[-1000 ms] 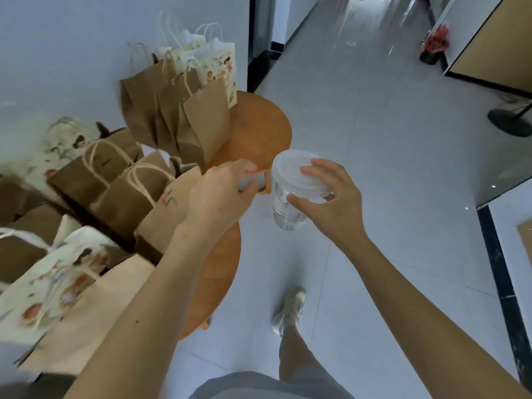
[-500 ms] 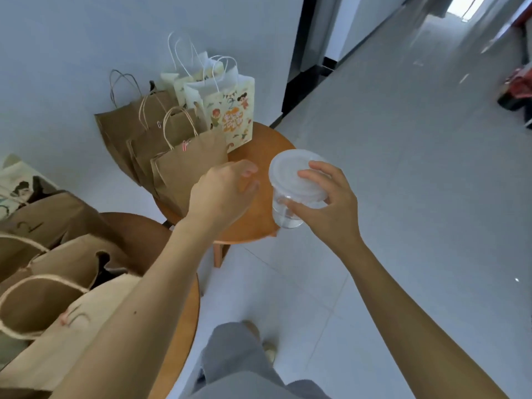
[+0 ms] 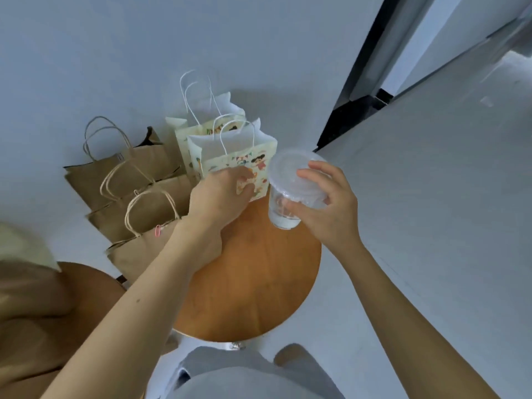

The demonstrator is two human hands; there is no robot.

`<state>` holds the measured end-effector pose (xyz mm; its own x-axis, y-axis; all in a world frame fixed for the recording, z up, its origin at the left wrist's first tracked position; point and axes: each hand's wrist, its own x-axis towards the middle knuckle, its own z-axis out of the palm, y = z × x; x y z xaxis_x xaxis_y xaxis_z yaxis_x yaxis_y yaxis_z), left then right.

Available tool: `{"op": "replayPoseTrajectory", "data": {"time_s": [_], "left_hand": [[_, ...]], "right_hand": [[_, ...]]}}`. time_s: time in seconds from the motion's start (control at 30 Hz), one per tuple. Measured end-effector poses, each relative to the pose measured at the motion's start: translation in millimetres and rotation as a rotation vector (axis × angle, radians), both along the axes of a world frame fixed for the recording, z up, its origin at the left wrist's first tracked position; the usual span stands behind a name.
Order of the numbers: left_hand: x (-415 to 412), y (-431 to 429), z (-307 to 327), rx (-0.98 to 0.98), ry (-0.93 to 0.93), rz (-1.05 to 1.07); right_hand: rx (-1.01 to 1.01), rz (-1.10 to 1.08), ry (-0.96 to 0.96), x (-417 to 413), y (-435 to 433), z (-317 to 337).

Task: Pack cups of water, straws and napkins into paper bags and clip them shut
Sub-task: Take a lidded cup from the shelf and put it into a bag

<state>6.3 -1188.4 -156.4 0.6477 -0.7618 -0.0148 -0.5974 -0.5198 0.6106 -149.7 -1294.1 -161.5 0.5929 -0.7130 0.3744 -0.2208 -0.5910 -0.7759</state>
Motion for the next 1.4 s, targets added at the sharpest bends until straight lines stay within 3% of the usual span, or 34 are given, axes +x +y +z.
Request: {"op": "replayPoseTrajectory", "data": {"time_s": [0.43,0.6,0.93,1.13,1.4], "left_hand": [[88,-93,-29,0.295,-0.059,0.459],[110,-118,-49,0.346,-0.065,0.516],[139,-127,-75,0.510,0.099,0.402],[158,-117,-83,0.778,0.147,0.131],[165,-111,-94,0.690,0.220,0.119]], "right_hand": [[-0.076,0.379,-0.109,142,-177,6],[-0.053,0.472,-0.122,173,-209,-8],[0.018,0.568,-0.096,202,-217,-41],[0.039,0.628,-0.022,205,-213,-62],[-0.086,0.860,0.272,225,-194,-91]]}}
